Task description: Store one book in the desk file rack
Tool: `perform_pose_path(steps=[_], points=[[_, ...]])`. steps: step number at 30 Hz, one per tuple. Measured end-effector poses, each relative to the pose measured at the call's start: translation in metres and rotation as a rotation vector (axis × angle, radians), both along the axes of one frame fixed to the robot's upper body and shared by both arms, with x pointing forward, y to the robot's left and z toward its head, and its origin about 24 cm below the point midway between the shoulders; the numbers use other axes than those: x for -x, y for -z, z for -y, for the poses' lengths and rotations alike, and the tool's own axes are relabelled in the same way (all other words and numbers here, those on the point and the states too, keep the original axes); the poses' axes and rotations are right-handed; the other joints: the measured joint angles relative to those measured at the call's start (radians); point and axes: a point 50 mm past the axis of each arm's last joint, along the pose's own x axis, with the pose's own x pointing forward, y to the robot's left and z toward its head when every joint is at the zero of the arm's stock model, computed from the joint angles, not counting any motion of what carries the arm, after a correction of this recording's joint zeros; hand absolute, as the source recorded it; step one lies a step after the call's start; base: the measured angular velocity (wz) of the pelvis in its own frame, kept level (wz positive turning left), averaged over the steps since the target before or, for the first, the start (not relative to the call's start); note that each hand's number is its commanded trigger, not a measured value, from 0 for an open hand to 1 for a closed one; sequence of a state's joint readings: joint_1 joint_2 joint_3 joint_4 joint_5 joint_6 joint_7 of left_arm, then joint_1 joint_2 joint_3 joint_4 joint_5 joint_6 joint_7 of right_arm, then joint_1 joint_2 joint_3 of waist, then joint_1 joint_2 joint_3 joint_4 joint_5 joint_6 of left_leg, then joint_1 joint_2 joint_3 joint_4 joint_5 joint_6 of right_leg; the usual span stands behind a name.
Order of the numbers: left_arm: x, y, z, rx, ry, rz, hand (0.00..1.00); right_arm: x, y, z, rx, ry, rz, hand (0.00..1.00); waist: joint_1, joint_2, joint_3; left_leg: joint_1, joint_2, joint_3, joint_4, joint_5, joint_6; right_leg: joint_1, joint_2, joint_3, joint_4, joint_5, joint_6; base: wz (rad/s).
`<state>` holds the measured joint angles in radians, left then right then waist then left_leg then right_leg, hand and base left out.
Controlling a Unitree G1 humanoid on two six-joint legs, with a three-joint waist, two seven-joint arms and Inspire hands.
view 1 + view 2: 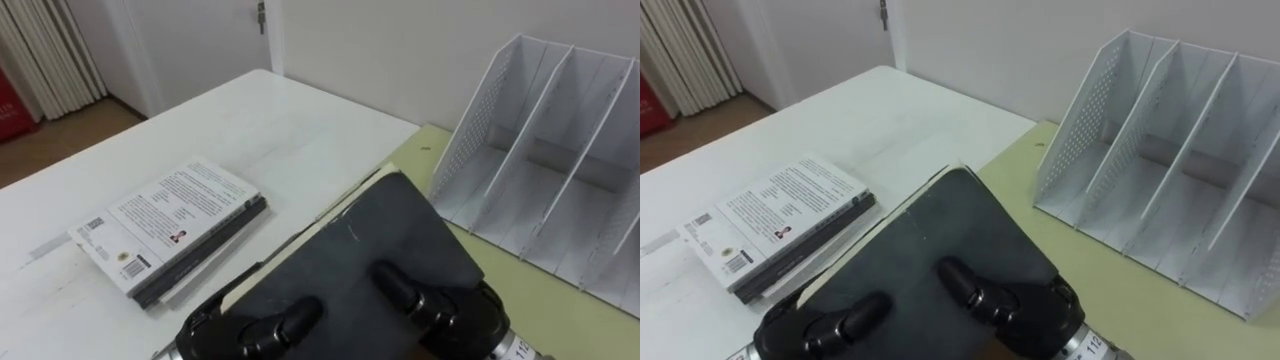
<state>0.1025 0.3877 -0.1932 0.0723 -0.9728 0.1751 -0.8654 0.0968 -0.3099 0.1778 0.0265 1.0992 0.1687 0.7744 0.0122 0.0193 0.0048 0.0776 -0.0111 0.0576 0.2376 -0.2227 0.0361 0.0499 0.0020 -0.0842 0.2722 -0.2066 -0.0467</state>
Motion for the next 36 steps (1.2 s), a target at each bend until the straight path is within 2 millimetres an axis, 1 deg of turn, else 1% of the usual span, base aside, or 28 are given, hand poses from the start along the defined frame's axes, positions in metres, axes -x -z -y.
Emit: perform_pose_path(steps=[3, 4, 5, 6, 8, 9, 11, 15, 17, 19, 22, 23, 25, 27, 29, 31, 33, 36], points=[[0.000, 0.000, 0.000, 0.000, 0.000, 0.000, 1.00, 0.000, 0.000, 0.000, 0.000, 0.000, 0.000, 1.00, 0.001, 0.002, 0.0007, 0.002, 0.000, 0.000, 0.000, 0.000, 0.000, 0.000, 0.000, 0.000, 0.001, 0.000, 0.000, 0.00], [0.000, 0.000, 0.000, 0.000, 0.000, 0.000, 0.65, 0.000, 0.000, 0.000, 0.000, 0.000, 0.000, 1.00, 0.000, 0.003, 0.0010, 0.003, 0.000, 0.000, 0.000, 0.000, 0.000, 0.000, 0.000, 0.001, 0.001, 0.000, 0.000, 0.00], [0.000, 0.000, 0.000, 0.000, 0.000, 0.000, 0.08, 0.000, 0.000, 0.000, 0.000, 0.000, 0.000, 1.00, 0.001, 0.005, 0.0017, 0.003, 0.000, 0.000, 0.000, 0.000, 0.000, 0.000, 0.000, 0.001, 0.001, 0.000, 0.000, 0.00], [0.000, 0.000, 0.000, 0.000, 0.000, 0.000, 0.00, 0.000, 0.000, 0.000, 0.000, 0.000, 0.000, 1.00, 0.001, 0.006, 0.0015, 0.004, 0.000, 0.000, 0.000, 0.000, 0.000, -0.001, 0.000, 0.001, 0.002, 0.000, 0.000, 0.00], [0.000, 0.000, 0.000, -0.001, -0.001, -0.001, 0.00, 0.000, 0.000, 0.000, 0.001, 0.000, 0.000, 1.00, 0.003, 0.007, 0.0008, 0.004, 0.000, 0.001, 0.000, 0.000, 0.000, -0.006, 0.000, 0.002, 0.003, 0.000, 0.000, -0.03], [0.000, 0.001, 0.000, -0.001, -0.004, -0.004, 0.00, 0.000, 0.000, 0.000, 0.001, 0.000, 0.000, 1.00, 0.009, 0.009, -0.0005, 0.002, 0.000, 0.005, -0.001, 0.000, 0.000, -0.016, 0.000, 0.005, 0.005, -0.001, 0.000, -0.09], [0.000, 0.002, -0.001, -0.002, -0.017, -0.014, 0.00, 0.000, 0.000, 0.001, 0.007, 0.001, -0.001, 1.00, 0.017, 0.011, -0.0006, 0.002, 0.000, 0.007, -0.002, 0.000, 0.000, -0.015, 0.001, 0.008, 0.011, -0.001, -0.001, -0.08], [0.000, 0.011, -0.007, -0.022, -0.059, -0.051, 0.00, -0.002, 0.000, 0.007, 0.065, 0.034, -0.005, 1.00, 0.016, -0.006, 0.0089, 0.001, -0.001, 0.006, -0.002, 0.000, 0.000, -0.016, 0.000, 0.007, 0.019, -0.005, -0.001, 0.00], [0.001, 0.018, -0.011, -0.038, -0.078, -0.080, 0.00, -0.002, 0.001, 0.010, 0.106, 0.044, -0.007, 1.00, 0.013, -0.014, 0.0078, 0.002, -0.001, 0.007, -0.002, 0.000, 0.000, -0.015, 0.000, 0.006, 0.018, -0.005, -0.001, 0.00], [0.007, 0.036, -0.018, -0.125, -0.111, -0.149, 0.00, -0.004, 0.002, 0.015, 0.180, 0.068, -0.004, 1.00, 0.007, -0.026, 0.0014, 0.002, -0.001, 0.007, -0.002, 0.000, 0.000, -0.014, 0.000, 0.007, 0.017, -0.005, -0.001, 0.00], [0.014, 0.053, -0.023, -0.239, -0.123, -0.219, 0.00, -0.007, 0.001, 0.021, 0.217, 0.122, -0.016, 1.00, 0.002, -0.034, 0.0008, 0.003, -0.001, 0.014, -0.002, 0.000, 0.000, -0.013, 0.000, 0.008, 0.014, -0.005, -0.001, 0.00], [0.018, 0.062, -0.027, -0.293, -0.131, -0.252, 0.00, -0.010, -0.001, 0.023, 0.238, 0.148, -0.009, 1.00, -0.010, -0.034, 0.0008, 0.003, -0.001, 0.015, -0.003, 0.000, 0.000, -0.012, 0.000, 0.009, 0.011, -0.004, 0.000, 0.00], [0.024, 0.072, -0.031, -0.393, -0.132, -0.280, 0.00, -0.014, -0.006, 0.027, 0.304, 0.188, 0.021, 1.00, -0.022, -0.033, 0.0014, 0.005, -0.001, 0.017, -0.004, 0.000, 0.000, -0.011, 0.002, 0.014, 0.003, -0.002, 0.001, -0.03], [0.035, 0.089, -0.034, -0.504, -0.124, -0.333, 0.00, -0.022, -0.012, 0.030, 0.406, 0.247, 0.056, 1.00, -0.038, -0.028, 0.0037, 0.006, -0.001, 0.023, -0.008, 0.000, 0.000, -0.011, 0.002, 0.017, 0.003, -0.002, 0.001, -0.05], [0.043, 0.101, -0.032, -0.580, -0.104, -0.377, 0.00, -0.026, -0.018, 0.033, 0.463, 0.303, 0.080, 1.00, -0.049, -0.024, 0.0044, 0.006, -0.001, 0.024, -0.009, 0.000, 0.000, -0.012, 0.002, 0.018, 0.003, -0.002, 0.001, -0.02], [0.049, 0.109, -0.030, -0.610, -0.099, -0.410, 0.00, -0.028, -0.025, 0.038, 0.497, 0.366, 0.098, 1.00, -0.060, -0.025, 0.0061, 0.005, -0.001, 0.023, -0.010, 0.000, 0.000, -0.014, 0.003, 0.018, 0.002, -0.002, 0.001, 0.00], [0.060, 0.121, -0.028, -0.653, -0.113, -0.455, 0.00, -0.031, -0.033, 0.042, 0.584, 0.461, 0.139, 1.00, -0.062, -0.025, 0.0066, 0.012, -0.001, 0.026, -0.016, 0.000, 0.000, -0.015, 0.004, 0.025, 0.001, -0.003, 0.001, -0.08], [0.075, 0.135, -0.031, -0.697, -0.136, -0.528, 0.00, -0.036, -0.040, 0.041, 0.628, 0.552, 0.177, 1.00, -0.070, -0.029, 0.0089, 0.014, -0.002, 0.026, -0.018, 0.000, 0.000, -0.017, 0.007, 0.027, -0.005, -0.003, 0.001, -0.04]])
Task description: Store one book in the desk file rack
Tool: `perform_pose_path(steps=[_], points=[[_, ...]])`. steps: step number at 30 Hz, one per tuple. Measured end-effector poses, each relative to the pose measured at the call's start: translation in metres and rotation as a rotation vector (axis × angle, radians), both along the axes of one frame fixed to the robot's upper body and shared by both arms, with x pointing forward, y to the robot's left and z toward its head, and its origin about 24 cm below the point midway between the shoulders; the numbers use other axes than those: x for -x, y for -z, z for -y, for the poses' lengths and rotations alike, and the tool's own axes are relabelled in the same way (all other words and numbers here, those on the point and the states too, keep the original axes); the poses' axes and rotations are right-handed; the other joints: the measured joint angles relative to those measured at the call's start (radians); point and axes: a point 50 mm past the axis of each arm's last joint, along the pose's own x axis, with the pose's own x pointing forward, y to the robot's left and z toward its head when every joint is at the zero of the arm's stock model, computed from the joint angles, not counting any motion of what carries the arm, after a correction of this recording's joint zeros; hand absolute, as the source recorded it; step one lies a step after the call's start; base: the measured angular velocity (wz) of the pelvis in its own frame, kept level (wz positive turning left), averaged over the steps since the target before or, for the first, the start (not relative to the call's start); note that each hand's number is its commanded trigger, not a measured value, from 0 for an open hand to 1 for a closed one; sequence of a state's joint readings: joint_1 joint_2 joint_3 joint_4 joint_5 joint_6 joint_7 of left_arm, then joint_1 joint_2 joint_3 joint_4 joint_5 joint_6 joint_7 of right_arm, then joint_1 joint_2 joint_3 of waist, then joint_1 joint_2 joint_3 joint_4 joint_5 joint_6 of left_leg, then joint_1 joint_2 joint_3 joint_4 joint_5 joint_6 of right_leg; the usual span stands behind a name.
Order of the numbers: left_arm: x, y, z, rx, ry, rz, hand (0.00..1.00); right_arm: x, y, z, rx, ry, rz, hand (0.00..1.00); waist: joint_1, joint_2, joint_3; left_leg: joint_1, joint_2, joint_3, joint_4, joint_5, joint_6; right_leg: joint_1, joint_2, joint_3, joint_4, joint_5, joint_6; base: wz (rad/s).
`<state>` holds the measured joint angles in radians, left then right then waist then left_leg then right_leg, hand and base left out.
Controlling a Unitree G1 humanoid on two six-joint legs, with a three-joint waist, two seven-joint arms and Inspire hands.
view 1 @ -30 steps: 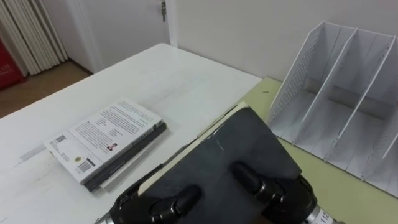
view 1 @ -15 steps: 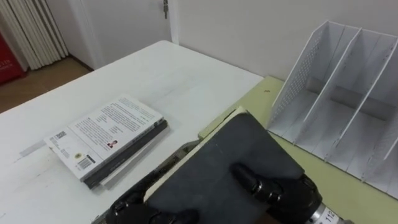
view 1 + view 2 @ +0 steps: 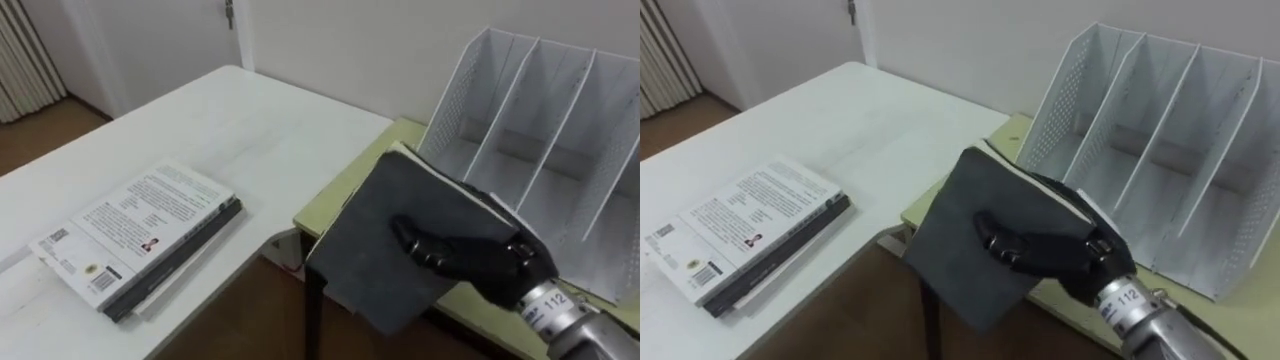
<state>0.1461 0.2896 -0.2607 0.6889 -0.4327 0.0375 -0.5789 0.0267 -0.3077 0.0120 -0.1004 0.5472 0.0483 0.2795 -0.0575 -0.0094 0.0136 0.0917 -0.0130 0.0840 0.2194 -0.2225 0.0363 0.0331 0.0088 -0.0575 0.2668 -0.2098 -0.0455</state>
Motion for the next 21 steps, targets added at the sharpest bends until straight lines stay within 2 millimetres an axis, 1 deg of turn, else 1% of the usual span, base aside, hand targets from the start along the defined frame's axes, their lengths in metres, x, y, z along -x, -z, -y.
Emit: perform_pose_path(steps=[1, 3, 4, 6, 8, 9, 11, 14, 17, 21], points=[[0.003, 0.003, -0.001, -0.007, -0.009, -0.014, 0.00, -0.001, -0.001, 0.000, 0.009, 0.011, 0.008, 1.00, -0.001, -0.001, 0.0002, 0.000, 0.000, 0.002, -0.002, 0.000, 0.000, 0.000, 0.001, 0.002, 0.000, 0.000, 0.000, -0.08], [0.015, 0.012, -0.004, -0.043, -0.034, -0.064, 0.00, -0.008, -0.008, 0.000, 0.054, 0.061, 0.036, 1.00, 0.002, -0.002, -0.0001, 0.008, 0.000, 0.020, -0.017, 0.000, 0.000, 0.000, 0.010, 0.020, 0.002, 0.000, 0.000, -0.19], [0.020, 0.015, -0.005, -0.051, -0.042, -0.083, 0.00, -0.009, -0.009, -0.001, 0.074, 0.082, 0.046, 1.00, 0.002, -0.001, -0.0005, 0.008, 0.001, 0.022, -0.016, 0.000, 0.000, 0.000, 0.011, 0.024, 0.000, 0.001, -0.001, -0.13], [0.031, 0.024, -0.005, -0.067, -0.073, -0.141, 0.00, -0.010, -0.018, 0.001, 0.132, 0.162, 0.095, 1.00, 0.006, 0.000, -0.0031, 0.007, 0.001, 0.022, -0.016, 0.000, 0.000, 0.000, 0.012, 0.025, -0.012, 0.004, 0.000, -0.02], [0.038, 0.026, -0.005, -0.074, -0.074, -0.161, 0.00, -0.009, -0.026, 0.002, 0.169, 0.225, 0.140, 1.00, 0.011, 0.000, -0.0034, 0.007, 0.001, 0.022, -0.017, 0.000, 0.000, 0.000, 0.012, 0.024, -0.021, 0.005, 0.001, 0.00], [0.042, 0.027, -0.005, -0.075, -0.080, -0.174, 0.00, -0.009, -0.029, 0.001, 0.187, 0.270, 0.168, 1.00, 0.011, 0.000, -0.0065, 0.007, 0.001, 0.022, -0.017, 0.000, 0.000, 0.002, 0.012, 0.023, -0.027, 0.007, 0.000, 0.00], [0.045, 0.028, -0.006, -0.082, -0.090, -0.175, 0.00, -0.011, -0.035, 0.002, 0.247, 0.346, 0.215, 1.00, 0.010, 0.001, -0.0074, 0.007, 0.001, 0.023, -0.021, 0.000, 0.000, 0.004, 0.012, 0.014, -0.028, 0.007, 0.000, 0.03], [0.049, 0.030, -0.006, -0.094, -0.131, -0.174, 0.00, -0.014, -0.045, 0.011, 0.308, 0.482, 0.275, 1.00, 0.013, 0.000, -0.0086, 0.009, 0.000, 0.023, -0.026, 0.000, 0.000, 0.006, 0.013, 0.013, -0.028, 0.007, 0.001, 0.02], [0.060, 0.036, -0.011, -0.111, -0.222, -0.213, 0.00, -0.015, -0.056, 0.022, 0.338, 0.646, 0.330, 1.00, 0.028, -0.004, -0.0103, 0.015, 0.000, 0.023, -0.034, 0.001, 0.000, 0.007, 0.015, 0.015, -0.028, 0.007, 0.001, -0.06], [0.079, 0.041, -0.022, -0.151, -0.302, -0.286, 0.00, -0.015, -0.076, 0.042, 0.309, 0.860, 0.402, 1.00, 0.034, -0.019, -0.0174, 0.015, 0.000, 0.022, -0.034, 0.001, 0.000, 0.008, 0.016, 0.013, -0.031, 0.007, 0.001, -0.01]])
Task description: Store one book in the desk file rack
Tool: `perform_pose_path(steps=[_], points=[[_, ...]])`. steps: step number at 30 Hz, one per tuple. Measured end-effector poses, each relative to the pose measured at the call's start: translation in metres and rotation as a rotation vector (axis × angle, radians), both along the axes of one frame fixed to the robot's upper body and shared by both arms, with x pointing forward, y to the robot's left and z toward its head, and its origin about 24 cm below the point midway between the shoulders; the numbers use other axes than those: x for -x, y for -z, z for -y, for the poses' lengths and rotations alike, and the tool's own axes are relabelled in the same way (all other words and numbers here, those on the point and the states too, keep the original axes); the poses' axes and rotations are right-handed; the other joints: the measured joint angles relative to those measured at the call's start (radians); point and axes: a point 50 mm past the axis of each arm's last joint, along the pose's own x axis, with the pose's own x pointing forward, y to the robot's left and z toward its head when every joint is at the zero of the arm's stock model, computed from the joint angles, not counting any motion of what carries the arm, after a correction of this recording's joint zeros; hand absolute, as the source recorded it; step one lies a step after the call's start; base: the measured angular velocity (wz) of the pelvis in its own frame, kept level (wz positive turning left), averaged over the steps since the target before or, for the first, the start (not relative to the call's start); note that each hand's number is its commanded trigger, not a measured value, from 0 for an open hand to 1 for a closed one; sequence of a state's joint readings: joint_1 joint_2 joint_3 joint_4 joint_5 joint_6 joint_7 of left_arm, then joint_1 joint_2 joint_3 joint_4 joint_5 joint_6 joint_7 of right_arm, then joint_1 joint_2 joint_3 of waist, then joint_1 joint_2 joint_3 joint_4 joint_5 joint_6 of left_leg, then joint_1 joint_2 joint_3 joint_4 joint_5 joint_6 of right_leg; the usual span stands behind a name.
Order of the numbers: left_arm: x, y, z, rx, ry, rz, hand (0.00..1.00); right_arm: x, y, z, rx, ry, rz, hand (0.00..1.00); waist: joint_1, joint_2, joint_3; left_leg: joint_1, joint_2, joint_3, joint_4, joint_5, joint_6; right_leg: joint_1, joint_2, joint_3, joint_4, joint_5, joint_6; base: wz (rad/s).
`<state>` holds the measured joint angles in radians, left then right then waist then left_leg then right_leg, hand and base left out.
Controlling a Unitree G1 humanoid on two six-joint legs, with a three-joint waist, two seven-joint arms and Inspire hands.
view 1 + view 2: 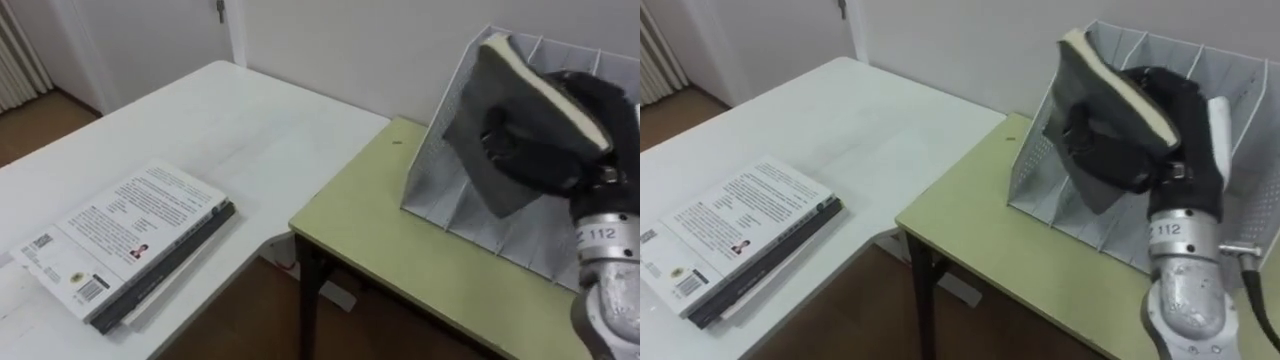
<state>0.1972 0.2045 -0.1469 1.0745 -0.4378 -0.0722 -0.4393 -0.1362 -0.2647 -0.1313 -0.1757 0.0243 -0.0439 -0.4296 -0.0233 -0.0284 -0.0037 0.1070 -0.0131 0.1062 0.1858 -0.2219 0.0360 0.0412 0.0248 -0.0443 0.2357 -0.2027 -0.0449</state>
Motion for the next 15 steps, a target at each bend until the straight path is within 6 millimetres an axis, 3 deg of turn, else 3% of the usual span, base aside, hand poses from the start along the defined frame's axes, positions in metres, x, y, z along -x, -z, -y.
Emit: perform_pose_path(steps=[6, 12, 15], points=[[0.013, 0.003, -0.002, -0.015, -0.055, -0.045, 0.00, 0.001, -0.019, 0.013, -0.013, 0.172, 0.117, 1.00, 0.006, -0.010, -0.0049, 0.011, -0.001, -0.001, 0.000, 0.000, 0.000, 0.017, 0.000, -0.004, -0.015, 0.001, 0.002, 0.04], [0.014, 0.004, -0.002, -0.030, -0.079, -0.059, 0.00, -0.003, -0.053, 0.017, -0.011, 0.266, 0.274, 1.00, 0.006, -0.015, -0.0029, 0.010, 0.000, -0.002, 0.001, 0.000, 0.000, 0.017, 0.001, -0.008, -0.015, 0.003, 0.001, 0.01], [0.014, 0.004, -0.003, -0.039, -0.083, -0.062, 0.00, -0.002, -0.059, 0.018, -0.024, 0.296, 0.317, 1.00, 0.006, -0.018, -0.0005, 0.010, 0.000, -0.003, 0.001, 0.000, 0.000, 0.018, 0.001, -0.009, -0.017, 0.003, 0.001, 0.00]])
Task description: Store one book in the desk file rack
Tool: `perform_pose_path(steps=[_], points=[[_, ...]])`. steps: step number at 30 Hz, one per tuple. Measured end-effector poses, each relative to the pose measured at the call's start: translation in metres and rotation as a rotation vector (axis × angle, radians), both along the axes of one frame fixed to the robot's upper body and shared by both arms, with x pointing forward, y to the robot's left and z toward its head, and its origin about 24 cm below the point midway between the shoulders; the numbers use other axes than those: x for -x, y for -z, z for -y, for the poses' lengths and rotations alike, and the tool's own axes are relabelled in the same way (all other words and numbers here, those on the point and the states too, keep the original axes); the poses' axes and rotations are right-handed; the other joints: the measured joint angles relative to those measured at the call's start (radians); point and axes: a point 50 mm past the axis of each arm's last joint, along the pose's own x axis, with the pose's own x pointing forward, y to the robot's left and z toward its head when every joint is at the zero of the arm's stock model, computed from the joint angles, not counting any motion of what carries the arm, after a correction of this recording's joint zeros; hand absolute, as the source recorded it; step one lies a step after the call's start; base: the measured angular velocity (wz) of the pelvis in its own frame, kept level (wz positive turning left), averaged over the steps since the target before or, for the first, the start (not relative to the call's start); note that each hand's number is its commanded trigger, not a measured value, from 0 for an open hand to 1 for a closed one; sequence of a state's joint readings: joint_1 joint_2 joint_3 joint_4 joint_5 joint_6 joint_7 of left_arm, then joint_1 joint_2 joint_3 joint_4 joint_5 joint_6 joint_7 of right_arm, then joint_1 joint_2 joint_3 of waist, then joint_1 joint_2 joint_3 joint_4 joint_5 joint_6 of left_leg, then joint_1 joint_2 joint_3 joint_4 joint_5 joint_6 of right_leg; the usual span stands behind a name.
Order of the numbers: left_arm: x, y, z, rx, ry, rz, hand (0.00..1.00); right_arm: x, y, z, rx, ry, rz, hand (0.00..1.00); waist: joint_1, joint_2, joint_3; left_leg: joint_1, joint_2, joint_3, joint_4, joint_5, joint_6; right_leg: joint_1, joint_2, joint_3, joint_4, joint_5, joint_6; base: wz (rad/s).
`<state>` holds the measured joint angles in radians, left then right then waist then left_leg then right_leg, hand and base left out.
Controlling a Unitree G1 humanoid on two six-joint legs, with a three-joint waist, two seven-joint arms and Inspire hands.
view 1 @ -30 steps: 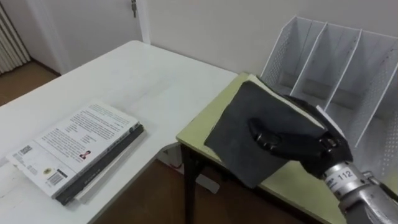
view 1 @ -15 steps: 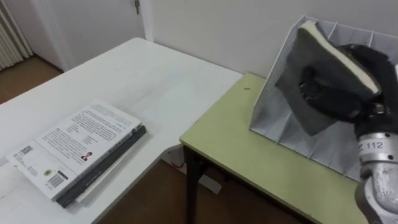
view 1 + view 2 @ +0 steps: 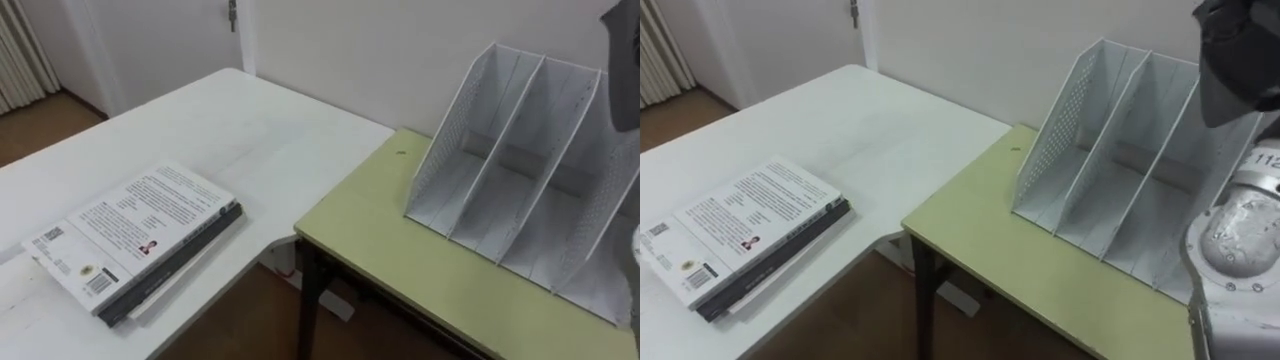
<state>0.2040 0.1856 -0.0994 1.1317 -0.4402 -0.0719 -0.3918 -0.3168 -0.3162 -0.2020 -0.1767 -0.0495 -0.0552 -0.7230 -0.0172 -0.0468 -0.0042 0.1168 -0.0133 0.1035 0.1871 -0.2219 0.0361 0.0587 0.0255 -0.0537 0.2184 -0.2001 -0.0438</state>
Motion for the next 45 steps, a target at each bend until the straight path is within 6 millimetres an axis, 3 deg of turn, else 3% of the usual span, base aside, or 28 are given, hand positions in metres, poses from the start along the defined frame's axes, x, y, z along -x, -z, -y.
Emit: perform_pose_path(steps=[4, 14, 18, 26, 36, 45], points=[[0.000, 0.000, -0.001, -0.015, -0.007, -0.004, 0.00, 0.002, -0.001, 0.004, -0.022, 0.037, 0.020, 1.00, 0.001, -0.003, 0.0031, -0.004, 0.000, -0.001, -0.001, 0.000, 0.000, 0.000, 0.000, -0.003, -0.006, 0.000, 0.000, 0.00], [-0.002, 0.001, 0.001, -0.024, -0.010, -0.011, 0.00, 0.001, -0.004, 0.005, -0.035, 0.050, 0.040, 1.00, 0.001, 0.004, -0.0011, -0.020, 0.001, -0.001, -0.001, 0.000, 0.000, -0.004, -0.001, -0.017, -0.014, 0.002, -0.001, 0.02], [-0.002, 0.001, 0.001, -0.036, -0.012, -0.016, 0.00, -0.004, 0.003, 0.008, -0.044, 0.056, -0.002, 1.00, 0.001, 0.008, 0.0007, -0.020, 0.001, -0.009, -0.001, 0.000, 0.000, -0.003, -0.003, -0.038, -0.014, 0.002, -0.002, 0.00], [-0.002, 0.002, 0.002, -0.035, -0.011, -0.028, 0.00, -0.015, 0.026, 0.019, -0.086, 0.096, -0.113, 1.00, 0.000, 0.017, 0.0032, -0.021, 0.001, -0.012, -0.001, 0.000, 0.000, -0.006, -0.004, -0.040, -0.010, 0.003, -0.002, 0.00], [-0.007, 0.001, -0.001, -0.040, -0.006, -0.020, 0.00, -0.023, 0.055, 0.031, -0.150, 0.131, -0.240, 1.00, 0.021, -0.010, 0.0048, -0.025, 0.000, -0.017, 0.000, 0.000, 0.000, -0.007, -0.005, -0.046, -0.009, 0.003, -0.002, 0.01], [-0.008, 0.001, -0.002, -0.038, -0.013, -0.028, 0.00, -0.023, 0.058, 0.032, -0.155, 0.128, -0.255, 1.00, 0.024, -0.013, 0.0025, -0.025, 0.001, -0.024, 0.000, 0.000, -0.001, -0.007, -0.006, -0.060, -0.010, 0.003, -0.002, 0.02]])
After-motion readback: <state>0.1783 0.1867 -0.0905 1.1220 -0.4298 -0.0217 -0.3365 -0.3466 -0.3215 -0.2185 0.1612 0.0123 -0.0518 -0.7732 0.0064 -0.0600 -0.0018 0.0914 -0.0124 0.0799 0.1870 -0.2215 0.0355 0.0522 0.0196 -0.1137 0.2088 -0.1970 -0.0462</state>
